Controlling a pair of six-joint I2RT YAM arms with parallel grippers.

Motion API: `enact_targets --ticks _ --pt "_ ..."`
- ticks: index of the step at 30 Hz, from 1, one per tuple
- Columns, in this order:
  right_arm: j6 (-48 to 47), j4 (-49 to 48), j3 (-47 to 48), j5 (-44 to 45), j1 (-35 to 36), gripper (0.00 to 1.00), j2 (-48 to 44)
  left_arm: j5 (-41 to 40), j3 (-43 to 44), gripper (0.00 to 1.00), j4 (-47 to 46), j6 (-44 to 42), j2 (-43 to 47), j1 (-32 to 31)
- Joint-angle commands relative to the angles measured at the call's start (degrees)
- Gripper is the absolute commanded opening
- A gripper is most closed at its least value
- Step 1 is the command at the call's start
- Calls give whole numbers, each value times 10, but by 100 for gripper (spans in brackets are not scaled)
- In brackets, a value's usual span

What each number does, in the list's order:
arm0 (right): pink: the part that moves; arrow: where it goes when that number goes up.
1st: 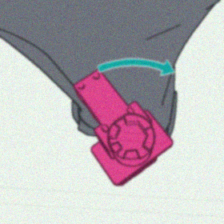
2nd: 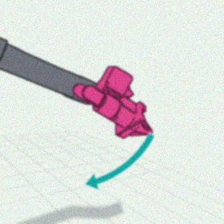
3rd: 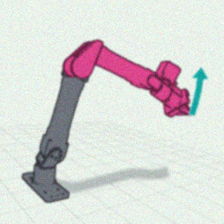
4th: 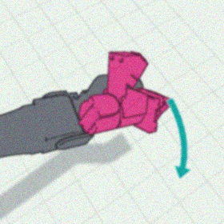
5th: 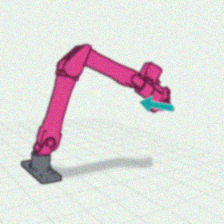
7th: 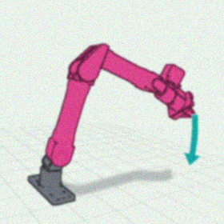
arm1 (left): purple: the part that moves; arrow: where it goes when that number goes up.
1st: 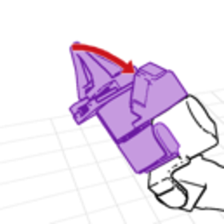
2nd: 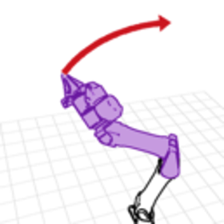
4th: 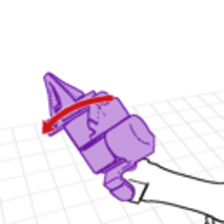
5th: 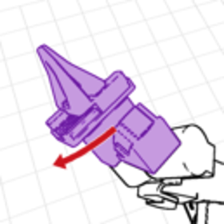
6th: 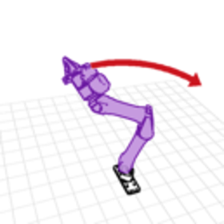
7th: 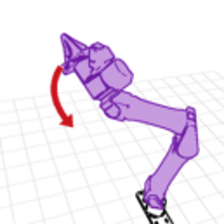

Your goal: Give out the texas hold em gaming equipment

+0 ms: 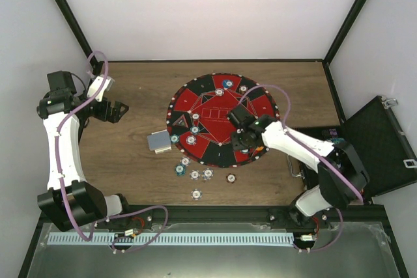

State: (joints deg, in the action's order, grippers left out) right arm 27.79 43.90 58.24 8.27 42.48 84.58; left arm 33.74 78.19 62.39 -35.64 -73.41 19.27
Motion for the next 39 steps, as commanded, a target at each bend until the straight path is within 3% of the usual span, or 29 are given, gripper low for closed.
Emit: enact_targets --ticks 1,13,32,34,36,39 --pt "-55 -31 24 -4 -62 24 24 1 1 100 13 -20 10 2" --pt "-69 -98 26 -25 -207 23 90 6 -10 100 28 -54 4 1" --pt "-69 -138 24 -14 -244 23 166 -57 -81 100 46 -149 -15 -26" --pt "-68 -137 22 -13 -245 30 166 -61 -86 100 44 -151 -13 -31" --pt "-65 -131 25 -5 -244 50 160 -68 -89 100 43 -152 -13 -37" --pt "-64 -120 37 6 -244 62 138 -82 -95 100 35 -149 -16 -46"
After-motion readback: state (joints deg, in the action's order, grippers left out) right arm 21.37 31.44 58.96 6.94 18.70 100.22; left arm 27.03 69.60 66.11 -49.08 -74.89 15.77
